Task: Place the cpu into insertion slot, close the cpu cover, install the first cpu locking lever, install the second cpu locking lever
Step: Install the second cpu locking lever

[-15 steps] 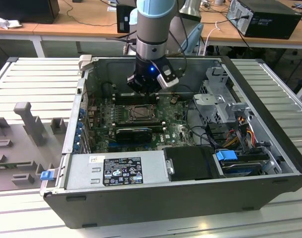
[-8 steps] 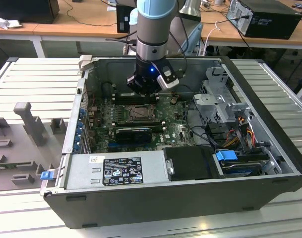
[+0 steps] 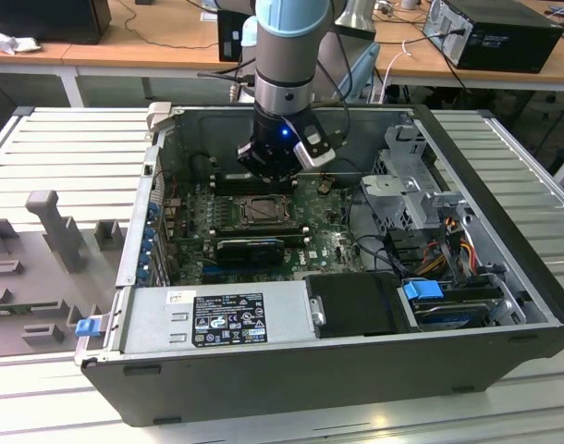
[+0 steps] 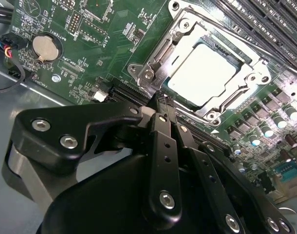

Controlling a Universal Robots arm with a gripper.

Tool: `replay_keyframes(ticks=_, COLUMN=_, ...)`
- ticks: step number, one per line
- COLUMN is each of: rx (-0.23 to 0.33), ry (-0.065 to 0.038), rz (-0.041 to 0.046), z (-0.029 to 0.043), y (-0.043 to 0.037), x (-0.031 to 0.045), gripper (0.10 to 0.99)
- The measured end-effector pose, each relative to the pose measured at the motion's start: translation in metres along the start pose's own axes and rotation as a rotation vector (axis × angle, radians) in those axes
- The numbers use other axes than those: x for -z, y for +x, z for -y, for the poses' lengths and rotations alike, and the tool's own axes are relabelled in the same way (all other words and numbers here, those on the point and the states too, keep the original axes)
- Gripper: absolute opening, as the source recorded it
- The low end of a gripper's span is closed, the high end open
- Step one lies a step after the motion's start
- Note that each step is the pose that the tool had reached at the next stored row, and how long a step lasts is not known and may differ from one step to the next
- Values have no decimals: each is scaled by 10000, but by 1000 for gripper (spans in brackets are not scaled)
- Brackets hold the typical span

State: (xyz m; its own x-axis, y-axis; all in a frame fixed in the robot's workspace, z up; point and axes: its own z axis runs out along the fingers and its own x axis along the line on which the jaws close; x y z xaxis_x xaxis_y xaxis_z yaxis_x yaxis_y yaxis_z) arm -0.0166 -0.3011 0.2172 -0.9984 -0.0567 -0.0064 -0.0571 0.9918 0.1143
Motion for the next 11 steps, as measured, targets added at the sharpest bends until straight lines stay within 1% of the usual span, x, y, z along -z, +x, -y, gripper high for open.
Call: replay_keyframes(ticks=11, rx=0, ry=0, rz=0, z=48, y=3, x=6, gripper=106)
